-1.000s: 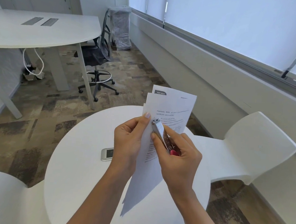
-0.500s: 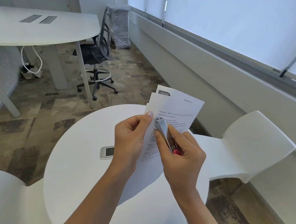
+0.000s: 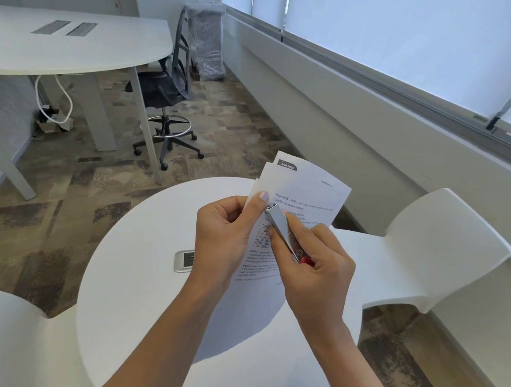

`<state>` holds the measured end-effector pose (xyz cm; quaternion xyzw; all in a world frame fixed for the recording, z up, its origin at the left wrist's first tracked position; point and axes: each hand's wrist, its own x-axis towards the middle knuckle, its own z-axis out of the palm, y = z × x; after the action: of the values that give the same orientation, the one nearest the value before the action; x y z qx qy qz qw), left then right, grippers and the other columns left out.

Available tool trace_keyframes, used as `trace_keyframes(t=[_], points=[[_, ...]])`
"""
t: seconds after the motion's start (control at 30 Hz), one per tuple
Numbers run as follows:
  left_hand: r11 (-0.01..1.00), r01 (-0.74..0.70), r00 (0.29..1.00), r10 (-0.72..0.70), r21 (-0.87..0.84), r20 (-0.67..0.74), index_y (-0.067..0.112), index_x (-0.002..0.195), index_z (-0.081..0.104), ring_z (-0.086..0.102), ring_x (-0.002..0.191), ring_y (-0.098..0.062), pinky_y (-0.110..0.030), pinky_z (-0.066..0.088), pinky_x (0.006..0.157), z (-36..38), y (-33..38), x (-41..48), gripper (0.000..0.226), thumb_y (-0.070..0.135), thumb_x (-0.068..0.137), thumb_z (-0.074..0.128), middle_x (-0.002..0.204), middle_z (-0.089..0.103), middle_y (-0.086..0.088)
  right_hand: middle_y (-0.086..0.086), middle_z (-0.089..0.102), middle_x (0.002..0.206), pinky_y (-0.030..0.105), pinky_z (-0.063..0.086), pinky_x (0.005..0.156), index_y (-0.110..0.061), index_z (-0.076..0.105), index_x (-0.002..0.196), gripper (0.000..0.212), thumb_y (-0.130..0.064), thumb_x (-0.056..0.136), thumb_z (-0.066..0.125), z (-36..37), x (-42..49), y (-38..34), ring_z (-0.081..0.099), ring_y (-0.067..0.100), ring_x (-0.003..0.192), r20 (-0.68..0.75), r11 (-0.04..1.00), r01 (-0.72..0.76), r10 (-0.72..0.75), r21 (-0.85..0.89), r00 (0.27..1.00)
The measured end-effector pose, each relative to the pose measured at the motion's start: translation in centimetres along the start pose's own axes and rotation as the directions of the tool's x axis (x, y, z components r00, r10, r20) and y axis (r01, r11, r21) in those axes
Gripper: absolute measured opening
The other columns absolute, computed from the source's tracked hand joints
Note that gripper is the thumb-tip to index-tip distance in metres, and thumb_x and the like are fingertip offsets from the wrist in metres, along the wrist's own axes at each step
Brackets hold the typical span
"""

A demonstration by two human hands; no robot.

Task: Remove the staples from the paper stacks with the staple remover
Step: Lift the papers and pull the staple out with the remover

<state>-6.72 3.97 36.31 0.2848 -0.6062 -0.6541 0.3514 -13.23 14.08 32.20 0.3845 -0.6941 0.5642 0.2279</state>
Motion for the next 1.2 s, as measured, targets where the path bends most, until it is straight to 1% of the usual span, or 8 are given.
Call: trace_keyframes(t=[0.1,0.33,0.5,0.63,0.8,1.03,1.1,1.2], points=[[1.0,-0.008,1.0,0.008,0.021,-0.008,0.031,0.079,0.079,0.072,0.067,-0.014,-0.019,0.054,0.058,-0.1,-0.1,0.2,0.021,0.045,0.088,0.067,0.079,0.078,0.01,-0.013,0.05,0.072,0.004,0.034,0.055,-0.013,0.071,0.115,0.031,-0.016,0.084,0.074,0.0,0.1,-0.2,0.046,0.0,0.062,0.01,0.999,0.012,-0.012,-0.049,1.0],[1.0,-0.01,1.0,0.01,0.022,-0.03,0.026,0.076,0.079,0.065,0.056,-0.005,-0.013,0.048,0.051,-0.3,-0.3,0.2,0.025,0.041,0.09,0.065,0.073,0.077,0.006,-0.025,0.039,0.07,0.003,0.031,0.053,-0.017,0.073,0.111,0.026,-0.02,0.086,0.07,-0.2,0.8,-1.0,0.043,-0.007,0.061,0.091,0.992,0.017,-0.006,-0.123,0.996],[0.997,-0.052,0.998,0.055,0.065,-0.044,0.026,0.074,0.079,0.064,0.056,-0.008,-0.013,0.047,0.051,-0.2,-0.4,0.1,0.027,0.041,0.091,0.064,0.071,0.076,0.008,-0.026,0.036,0.071,0.0,0.031,0.054,-0.015,0.073,0.11,0.025,-0.018,0.085,0.07,-0.6,1.0,-1.1,0.043,-0.012,0.064,0.12,0.99,0.033,-0.017,-0.136,0.993],[0.989,-0.107,0.993,0.113,0.105,-0.045,0.02,0.076,0.078,0.067,0.066,-0.023,-0.022,0.05,0.056,-0.2,-0.6,-0.1,0.03,0.041,0.092,0.064,0.073,0.076,0.008,-0.029,0.036,0.071,0.001,0.03,0.054,-0.012,0.074,0.108,0.023,-0.016,0.085,0.071,-0.4,0.6,-1.0,0.045,-0.008,0.064,0.098,0.995,0.027,-0.018,-0.091,0.995],[0.987,-0.135,0.988,0.141,0.088,-0.059,0.023,0.077,0.076,0.069,0.066,-0.016,-0.019,0.051,0.057,-0.2,-0.8,-0.8,0.027,0.041,0.092,0.063,0.076,0.076,0.012,-0.022,0.042,0.066,0.005,0.03,0.053,-0.013,0.075,0.105,0.022,-0.012,0.083,0.076,0.4,-0.2,-0.9,0.043,0.002,0.058,0.018,0.999,-0.053,0.053,0.009,0.998],[0.988,-0.155,0.987,0.154,-0.009,-0.044,0.021,0.077,0.077,0.072,0.074,-0.01,-0.02,0.056,0.065,0.0,-0.9,-1.4,0.023,0.032,0.093,0.064,0.08,0.078,0.007,-0.013,0.051,0.065,0.013,0.037,0.053,-0.016,0.075,0.104,0.02,-0.014,0.085,0.074,0.9,-1.2,-1.5,0.047,0.01,0.058,-0.001,0.97,-0.149,0.152,0.194,0.988],[0.992,-0.125,0.991,0.123,-0.031,-0.049,0.021,0.078,0.078,0.073,0.077,-0.013,-0.025,0.058,0.07,-0.1,-0.9,-1.5,0.023,0.034,0.092,0.065,0.083,0.078,0.006,-0.005,0.055,0.066,0.019,0.041,0.051,-0.019,0.074,0.107,0.021,-0.015,0.086,0.074,0.9,-1.3,-1.9,0.049,0.014,0.059,0.012,0.958,-0.177,0.179,0.225,0.984],[0.996,-0.058,0.997,0.055,-0.067,-0.045,0.022,0.08,0.078,0.074,0.082,-0.022,-0.043,0.06,0.079,-0.1,-0.7,-1.7,0.024,0.039,0.091,0.065,0.088,0.079,0.005,-0.001,0.062,0.072,0.02,0.045,0.051,-0.021,0.072,0.11,0.024,-0.016,0.087,0.072,1.1,-1.3,-2.5,0.055,0.017,0.063,0.009,0.944,-0.199,0.204,0.263,0.979]])
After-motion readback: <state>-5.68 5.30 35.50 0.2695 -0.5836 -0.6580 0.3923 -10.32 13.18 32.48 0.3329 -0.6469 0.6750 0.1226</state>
